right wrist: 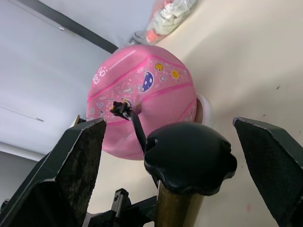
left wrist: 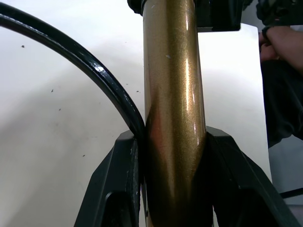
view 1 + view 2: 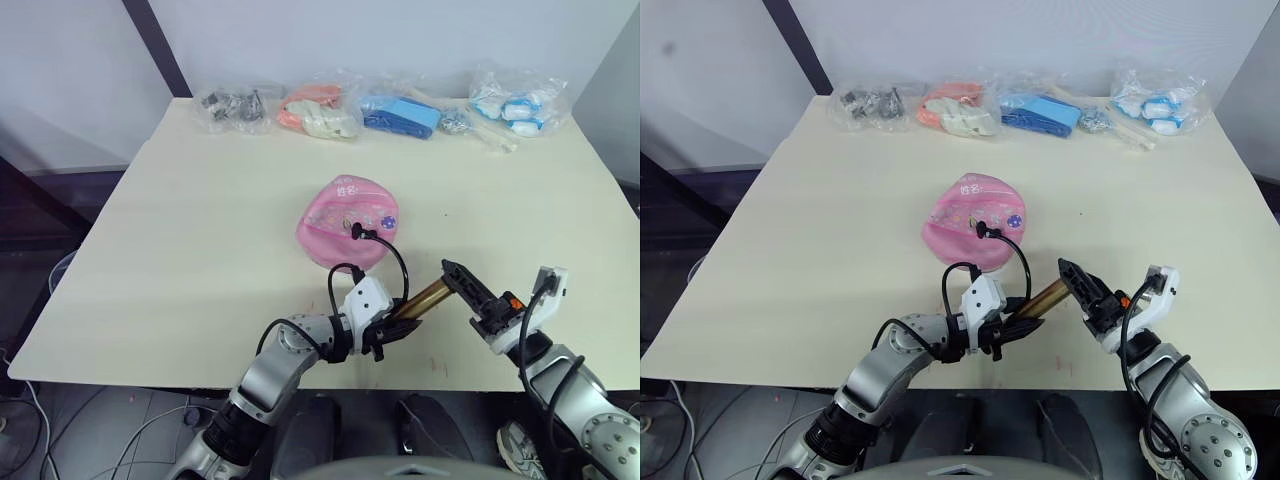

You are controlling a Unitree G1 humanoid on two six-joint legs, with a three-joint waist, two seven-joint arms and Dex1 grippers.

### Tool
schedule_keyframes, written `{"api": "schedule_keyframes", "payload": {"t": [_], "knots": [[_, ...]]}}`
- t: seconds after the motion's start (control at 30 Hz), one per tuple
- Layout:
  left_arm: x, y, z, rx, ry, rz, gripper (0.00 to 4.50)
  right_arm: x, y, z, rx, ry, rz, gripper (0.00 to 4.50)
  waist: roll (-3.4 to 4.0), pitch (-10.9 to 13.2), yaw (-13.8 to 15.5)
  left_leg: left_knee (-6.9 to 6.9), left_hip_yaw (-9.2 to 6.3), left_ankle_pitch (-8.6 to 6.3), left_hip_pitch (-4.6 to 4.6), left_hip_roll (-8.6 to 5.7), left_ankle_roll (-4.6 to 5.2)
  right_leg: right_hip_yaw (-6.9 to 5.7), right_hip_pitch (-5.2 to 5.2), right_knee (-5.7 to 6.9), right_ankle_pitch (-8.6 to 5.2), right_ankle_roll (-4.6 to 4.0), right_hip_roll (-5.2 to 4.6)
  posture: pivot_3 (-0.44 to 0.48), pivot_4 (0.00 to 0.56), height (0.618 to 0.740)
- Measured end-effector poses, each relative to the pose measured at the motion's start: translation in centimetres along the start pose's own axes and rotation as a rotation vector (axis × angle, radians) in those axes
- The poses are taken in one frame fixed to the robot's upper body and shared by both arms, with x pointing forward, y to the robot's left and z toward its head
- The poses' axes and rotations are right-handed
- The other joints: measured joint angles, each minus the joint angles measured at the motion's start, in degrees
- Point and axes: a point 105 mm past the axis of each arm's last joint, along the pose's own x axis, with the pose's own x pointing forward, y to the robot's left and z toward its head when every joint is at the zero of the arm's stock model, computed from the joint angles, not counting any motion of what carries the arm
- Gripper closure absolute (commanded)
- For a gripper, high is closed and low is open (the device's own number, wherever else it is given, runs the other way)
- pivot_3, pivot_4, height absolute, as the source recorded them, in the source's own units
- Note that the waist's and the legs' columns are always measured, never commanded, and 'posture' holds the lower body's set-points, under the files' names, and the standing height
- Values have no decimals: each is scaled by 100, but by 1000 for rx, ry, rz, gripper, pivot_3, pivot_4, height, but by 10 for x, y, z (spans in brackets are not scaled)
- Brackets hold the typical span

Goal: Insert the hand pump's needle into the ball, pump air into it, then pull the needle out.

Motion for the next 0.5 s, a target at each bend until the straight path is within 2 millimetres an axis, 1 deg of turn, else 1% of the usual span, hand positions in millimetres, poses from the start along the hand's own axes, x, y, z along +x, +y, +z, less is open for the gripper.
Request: {"api": "schedule_keyframes", "payload": {"t": [0.17,0.5], "knots": [[0,0,0,-1,0,1,3151,3,2,1,-1,-5,7,0,0,0,-1,0,-1,0,0,-1,0,-1,0,0,0,0,0,0,150,740],[0,-1,-2,-13,0,11,3151,3,1,-1,-1,8,6,0,0,0,-3,0,0,0,0,0,1,0,0,-1,0,0,1,0,150,740]]}}
